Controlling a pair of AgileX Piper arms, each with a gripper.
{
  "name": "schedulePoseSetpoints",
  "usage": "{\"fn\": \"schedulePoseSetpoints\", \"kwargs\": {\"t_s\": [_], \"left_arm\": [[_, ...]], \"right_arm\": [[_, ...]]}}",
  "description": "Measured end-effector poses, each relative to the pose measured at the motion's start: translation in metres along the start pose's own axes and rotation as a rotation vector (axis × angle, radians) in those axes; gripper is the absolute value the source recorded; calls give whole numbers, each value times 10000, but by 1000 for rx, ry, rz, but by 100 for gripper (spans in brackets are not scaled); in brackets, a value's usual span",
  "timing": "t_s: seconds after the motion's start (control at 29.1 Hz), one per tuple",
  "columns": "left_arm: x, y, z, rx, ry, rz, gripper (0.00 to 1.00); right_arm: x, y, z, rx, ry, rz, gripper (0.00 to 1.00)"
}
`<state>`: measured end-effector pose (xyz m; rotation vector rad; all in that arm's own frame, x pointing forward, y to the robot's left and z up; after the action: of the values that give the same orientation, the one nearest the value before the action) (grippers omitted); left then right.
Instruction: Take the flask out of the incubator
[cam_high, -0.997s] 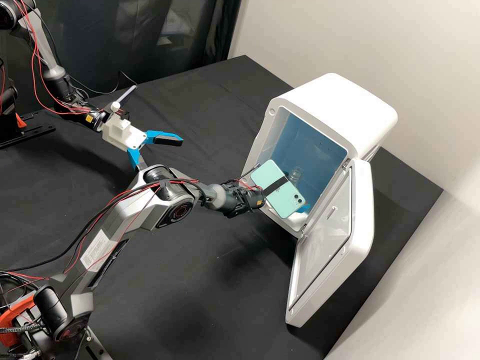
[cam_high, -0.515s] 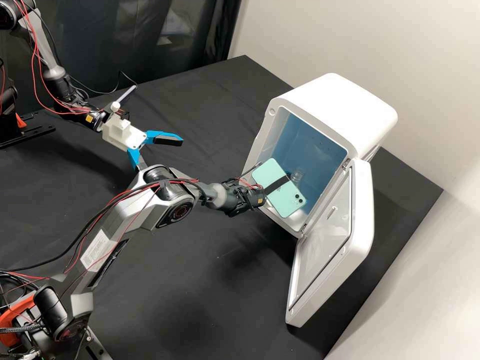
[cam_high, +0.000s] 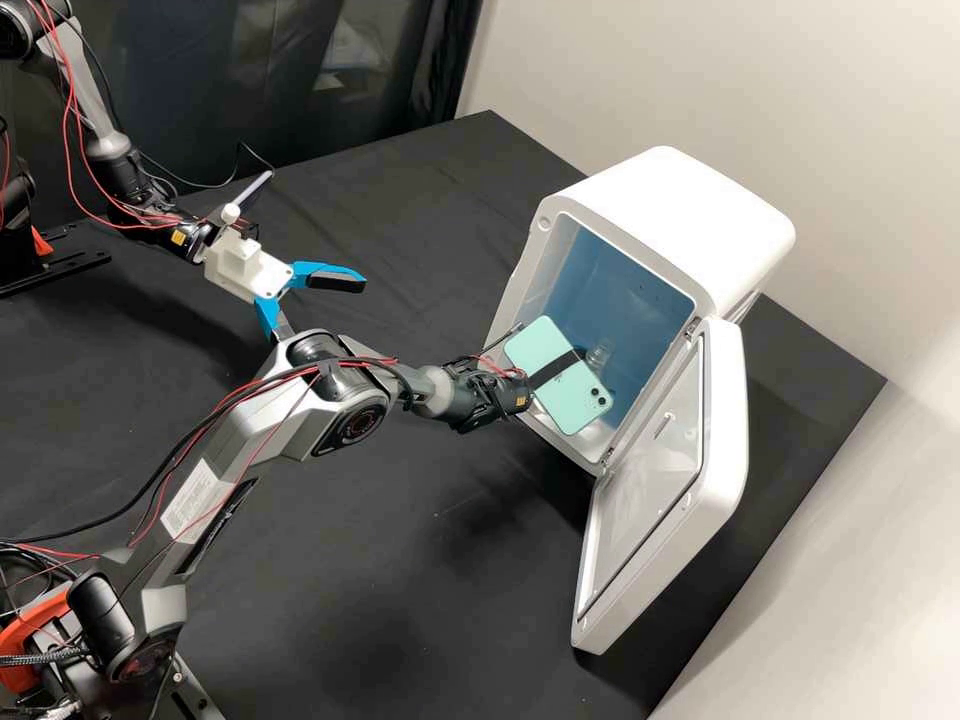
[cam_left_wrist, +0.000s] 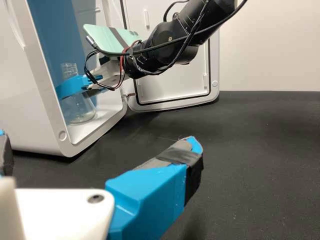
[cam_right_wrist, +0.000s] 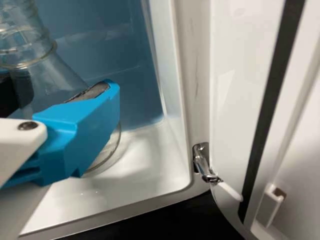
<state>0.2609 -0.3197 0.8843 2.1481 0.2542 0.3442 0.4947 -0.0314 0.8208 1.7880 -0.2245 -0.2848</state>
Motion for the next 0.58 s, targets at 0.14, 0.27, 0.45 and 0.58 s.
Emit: {"fn": "schedulePoseSetpoints", "kwargs": {"t_s": [0.14, 0.27, 0.45, 0.58], "left_arm": [[0, 0, 0, 0, 0, 0, 100], [0, 0, 0, 0, 0, 0, 100], [2, -2, 11, 0, -4, -1, 100], [2, -2, 11, 0, -4, -1, 100]], "right_arm": [[0, 3, -3, 0, 3, 3, 0], [0, 7, -7, 0, 8, 8, 0], [-31, -25, 53, 10, 24, 19, 0], [-132, -35, 95, 34, 35, 16, 0]]}}
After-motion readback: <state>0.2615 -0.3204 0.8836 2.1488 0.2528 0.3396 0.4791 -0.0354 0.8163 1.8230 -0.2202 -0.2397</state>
